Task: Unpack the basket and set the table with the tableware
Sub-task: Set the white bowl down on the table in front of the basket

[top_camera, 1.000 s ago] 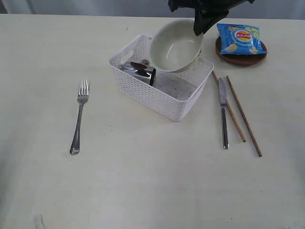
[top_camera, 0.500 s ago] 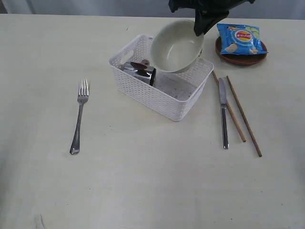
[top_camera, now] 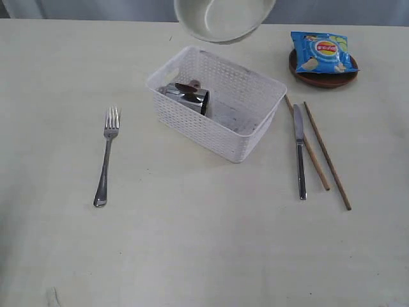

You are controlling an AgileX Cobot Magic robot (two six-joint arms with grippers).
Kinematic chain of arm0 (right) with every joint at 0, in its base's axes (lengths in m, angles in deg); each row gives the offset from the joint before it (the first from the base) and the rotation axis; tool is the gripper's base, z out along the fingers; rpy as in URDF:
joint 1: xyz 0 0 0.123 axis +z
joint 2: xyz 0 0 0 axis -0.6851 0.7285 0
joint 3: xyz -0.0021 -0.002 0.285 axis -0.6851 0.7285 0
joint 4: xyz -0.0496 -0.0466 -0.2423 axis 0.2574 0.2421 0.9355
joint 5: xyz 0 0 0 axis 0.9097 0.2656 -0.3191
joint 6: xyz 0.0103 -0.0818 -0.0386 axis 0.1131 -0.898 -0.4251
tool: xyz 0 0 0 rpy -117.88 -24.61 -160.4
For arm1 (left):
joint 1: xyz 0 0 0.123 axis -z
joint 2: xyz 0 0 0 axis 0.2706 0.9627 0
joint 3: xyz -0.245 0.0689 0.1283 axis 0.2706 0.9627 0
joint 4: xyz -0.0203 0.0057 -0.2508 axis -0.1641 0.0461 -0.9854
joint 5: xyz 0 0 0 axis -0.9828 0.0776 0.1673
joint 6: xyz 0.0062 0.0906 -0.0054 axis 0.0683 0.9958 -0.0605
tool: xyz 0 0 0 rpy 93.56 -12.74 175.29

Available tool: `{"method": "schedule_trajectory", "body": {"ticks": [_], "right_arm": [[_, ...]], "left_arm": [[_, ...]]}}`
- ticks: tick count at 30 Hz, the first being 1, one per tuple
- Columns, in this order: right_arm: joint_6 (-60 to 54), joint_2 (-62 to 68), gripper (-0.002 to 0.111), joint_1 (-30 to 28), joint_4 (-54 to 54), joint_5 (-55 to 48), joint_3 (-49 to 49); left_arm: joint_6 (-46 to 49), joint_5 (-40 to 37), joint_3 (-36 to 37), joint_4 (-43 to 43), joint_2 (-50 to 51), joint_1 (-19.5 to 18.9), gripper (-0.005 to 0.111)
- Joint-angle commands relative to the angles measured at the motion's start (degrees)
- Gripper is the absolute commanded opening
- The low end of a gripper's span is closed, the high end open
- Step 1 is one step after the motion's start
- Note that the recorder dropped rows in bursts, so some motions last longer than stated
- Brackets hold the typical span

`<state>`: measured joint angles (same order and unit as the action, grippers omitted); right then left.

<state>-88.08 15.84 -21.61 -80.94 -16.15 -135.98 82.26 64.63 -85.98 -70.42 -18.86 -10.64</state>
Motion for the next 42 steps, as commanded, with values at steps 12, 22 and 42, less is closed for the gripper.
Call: {"method": "schedule_trajectory", "body": {"ticks": [12, 22, 42], "right_arm": [[-9.8, -4.5, -0.001, 6.6, -18.7, 8.0, 40.4], [-13.7, -4.5, -0.001, 6.6, -23.9, 21.3, 51.7], [-17.7, -5.4, 0.043, 6.5, -23.4, 26.3, 51.7]], "left_arm": [[-0.1, 0.0, 0.1, 0.0, -0.1, 0.3, 0.0], [-0.1, 0.0, 0.1, 0.0, -0.1, 0.3, 0.0], [-0.1, 0.0, 0.1, 0.0, -0.1, 0.3, 0.0]]}}
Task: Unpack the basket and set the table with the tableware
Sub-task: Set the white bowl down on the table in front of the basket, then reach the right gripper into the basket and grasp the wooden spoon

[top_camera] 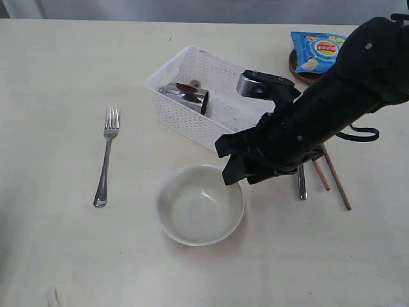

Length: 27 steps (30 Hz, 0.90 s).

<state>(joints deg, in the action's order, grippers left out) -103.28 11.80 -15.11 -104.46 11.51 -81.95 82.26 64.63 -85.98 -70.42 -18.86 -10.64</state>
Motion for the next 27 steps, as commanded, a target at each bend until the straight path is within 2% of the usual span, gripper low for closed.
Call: {"method": "schedule_trajectory", "body": {"ticks": [1, 8, 12, 15, 20, 22, 25, 27], "right_arm": [[-2.9, -1.9, 0.042, 0.0, 0.1, -2.1, -3.5], [-8.9, -4.6, 0.042, 0.1, 4.7, -4.8, -15.6], [-20.9, -3.4, 0.042, 0.5, 6.7, -4.3, -21.4], [-29.4, -1.7, 0.043, 1.5, 6.8, -4.0, -23.7], [-36.4, 1.1, 0.043, 3.7, 7.0, -3.0, -24.1], [-39.3, 2.8, 0.047, 4.1, 7.0, -2.5, -24.0], [-43.2, 5.1, 0.062, 4.1, 7.0, -0.8, -24.0], [-44.2, 6.3, 0.067, 4.0, 8.1, 1.5, -24.0]], "left_arm": [[-0.1, 0.0, 0.1, 0.0, -0.1, 0.3, 0.0], [-0.1, 0.0, 0.1, 0.0, -0.1, 0.3, 0.0], [-0.1, 0.0, 0.1, 0.0, -0.1, 0.3, 0.0], [-0.1, 0.0, 0.1, 0.0, -0.1, 0.3, 0.0], [-0.1, 0.0, 0.1, 0.0, -0.1, 0.3, 0.0], [-0.1, 0.0, 0.1, 0.0, -0.1, 0.3, 0.0], [-0.1, 0.0, 0.1, 0.0, -0.1, 0.3, 0.0], [-0.1, 0.0, 0.1, 0.0, -0.1, 0.3, 0.0]]}}
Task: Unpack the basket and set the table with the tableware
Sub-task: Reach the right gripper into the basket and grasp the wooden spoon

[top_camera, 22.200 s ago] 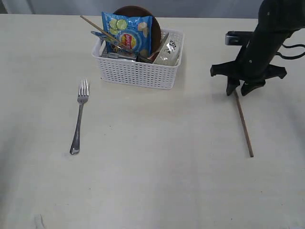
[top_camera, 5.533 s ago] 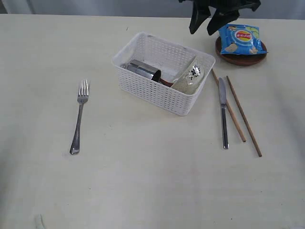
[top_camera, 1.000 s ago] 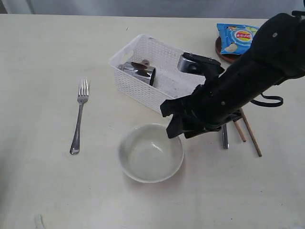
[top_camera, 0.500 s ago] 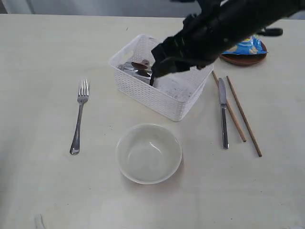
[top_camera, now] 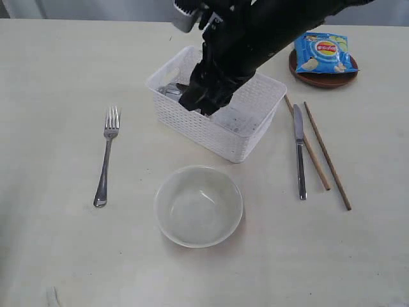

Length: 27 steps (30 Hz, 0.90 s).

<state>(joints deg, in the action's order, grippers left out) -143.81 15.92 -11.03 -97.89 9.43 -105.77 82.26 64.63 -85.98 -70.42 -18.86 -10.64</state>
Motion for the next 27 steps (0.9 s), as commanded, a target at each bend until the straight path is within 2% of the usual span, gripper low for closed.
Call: {"method": "schedule_trajectory", "body": {"ticks": [1, 7, 19, 21, 27], "right_arm": [[-3.7, 2.5, 0.067, -0.1, 1.8, 4.8, -0.2], [-3.8, 4.0, 0.066, -0.1, 1.8, 13.4, -0.2], [-3.8, 10.9, 0.066, -0.1, 0.0, 19.3, -0.2], [-3.8, 11.4, 0.063, -0.1, -0.8, 20.9, -0.2], [-3.8, 11.7, 0.038, -0.1, -1.3, 23.4, -0.2]], "left_arm": [[-0.1, 0.0, 0.1, 0.0, -0.1, 0.3, 0.0], [-0.1, 0.0, 0.1, 0.0, -0.1, 0.3, 0.0], [-0.1, 0.0, 0.1, 0.4, -0.1, 0.3, 0.0], [-0.1, 0.0, 0.1, 0.3, -0.1, 0.3, 0.0], [-0.1, 0.0, 0.1, 0.3, -0.1, 0.3, 0.0]]}}
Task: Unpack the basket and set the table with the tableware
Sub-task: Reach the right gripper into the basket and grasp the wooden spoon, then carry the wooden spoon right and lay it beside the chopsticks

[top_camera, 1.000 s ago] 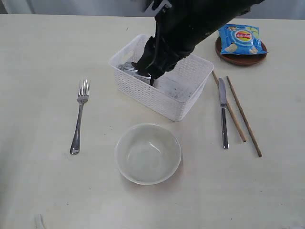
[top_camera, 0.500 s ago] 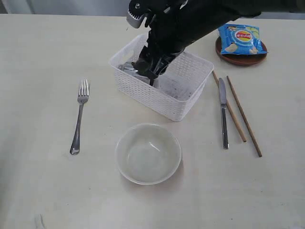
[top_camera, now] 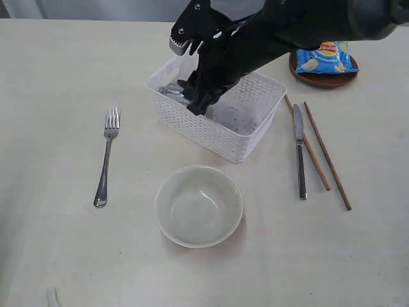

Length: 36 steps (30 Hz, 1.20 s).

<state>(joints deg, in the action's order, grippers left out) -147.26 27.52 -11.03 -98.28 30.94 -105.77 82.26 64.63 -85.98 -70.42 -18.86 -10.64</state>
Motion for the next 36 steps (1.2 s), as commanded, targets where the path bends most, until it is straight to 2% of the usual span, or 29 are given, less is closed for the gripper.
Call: {"method": "schedule_trajectory", "body": {"ticks": [1, 6, 15, 24, 27, 30, 33, 36], "right_arm": [[-0.3, 0.1, 0.032, -0.1, -0.9, 1.9, -0.2], [-0.3, 0.1, 0.0, -0.1, -0.9, 1.7, -0.2], [-0.3, -5.4, 0.0, -0.1, -0.9, 1.4, -0.2], [5.1, -20.1, 0.0, -0.1, 0.3, 0.2, -0.2], [15.1, -25.1, 0.0, -0.1, 8.6, 0.2, -0.2], [33.9, -29.3, 0.0, -0.8, 24.7, -2.3, -0.2], [50.9, -31.8, 0.0, -3.6, 35.7, -10.7, -0.4], [54.3, -32.9, 0.0, -7.8, 38.5, -21.5, -1.8]], "left_arm": [[-0.1, 0.0, 0.1, 0.3, -0.1, 0.3, 0.0], [-0.1, 0.0, 0.1, 0.3, -0.1, 0.3, 0.0], [-0.1, 0.0, 0.1, 0.3, -0.1, 0.3, 0.0], [-0.1, 0.0, 0.1, 0.3, -0.1, 0.3, 0.0], [-0.1, 0.0, 0.1, 0.3, -0.1, 0.3, 0.0], [-0.1, 0.0, 0.1, 0.3, -0.1, 0.3, 0.0], [-0.1, 0.0, 0.1, 0.3, -0.1, 0.3, 0.0], [-0.1, 0.0, 0.1, 0.3, -0.1, 0.3, 0.0]]}}
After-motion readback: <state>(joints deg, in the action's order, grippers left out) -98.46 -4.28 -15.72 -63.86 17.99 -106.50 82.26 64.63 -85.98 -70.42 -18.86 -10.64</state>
